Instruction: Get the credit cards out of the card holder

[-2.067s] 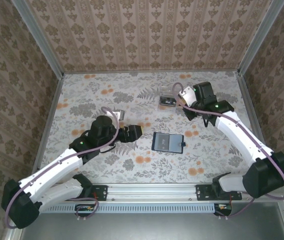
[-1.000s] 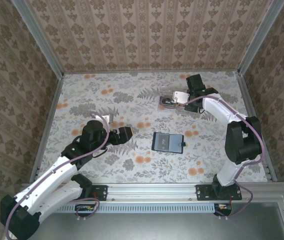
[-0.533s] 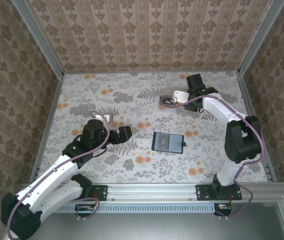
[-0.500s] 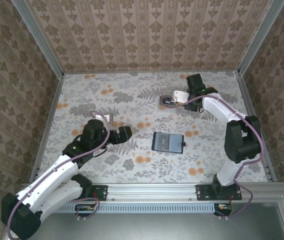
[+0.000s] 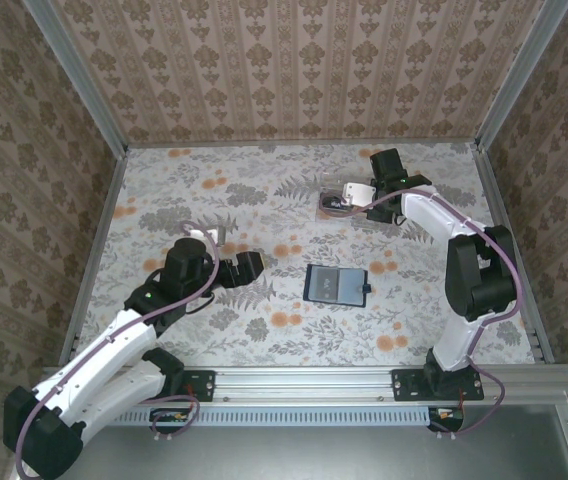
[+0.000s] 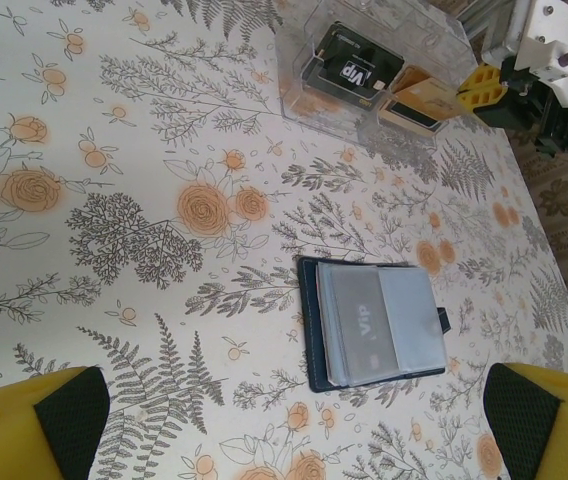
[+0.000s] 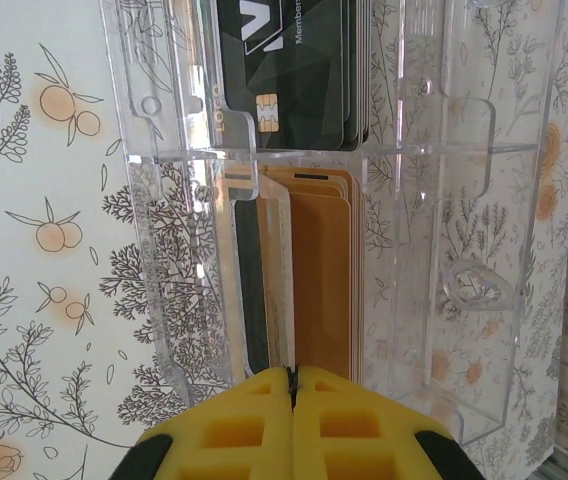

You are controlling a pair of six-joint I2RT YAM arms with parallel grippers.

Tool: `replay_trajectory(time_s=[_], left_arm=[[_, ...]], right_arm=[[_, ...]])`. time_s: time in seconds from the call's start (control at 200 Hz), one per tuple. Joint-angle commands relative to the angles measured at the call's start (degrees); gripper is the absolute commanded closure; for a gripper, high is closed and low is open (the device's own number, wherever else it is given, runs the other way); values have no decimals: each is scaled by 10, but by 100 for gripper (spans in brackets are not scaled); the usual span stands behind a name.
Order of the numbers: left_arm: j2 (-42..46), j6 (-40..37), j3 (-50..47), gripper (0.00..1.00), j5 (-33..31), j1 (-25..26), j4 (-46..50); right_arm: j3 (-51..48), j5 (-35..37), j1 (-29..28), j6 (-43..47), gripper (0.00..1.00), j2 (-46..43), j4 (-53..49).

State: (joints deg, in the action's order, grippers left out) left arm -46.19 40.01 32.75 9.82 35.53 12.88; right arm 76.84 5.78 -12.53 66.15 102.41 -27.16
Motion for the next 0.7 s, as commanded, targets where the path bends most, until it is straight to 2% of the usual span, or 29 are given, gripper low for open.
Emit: replay_trajectory(time_s=[0.0, 0.495, 0.695], left_arm=[[1, -2, -3, 0, 6, -4, 0], [2, -1, -7, 0, 6, -5, 0], [2, 0, -8, 0, 7, -7, -1]], right_arm=[[13, -1, -1, 17, 100, 10, 1], [10, 3, 6, 13, 100, 23, 1], [15, 7, 10, 4, 96, 32, 2]])
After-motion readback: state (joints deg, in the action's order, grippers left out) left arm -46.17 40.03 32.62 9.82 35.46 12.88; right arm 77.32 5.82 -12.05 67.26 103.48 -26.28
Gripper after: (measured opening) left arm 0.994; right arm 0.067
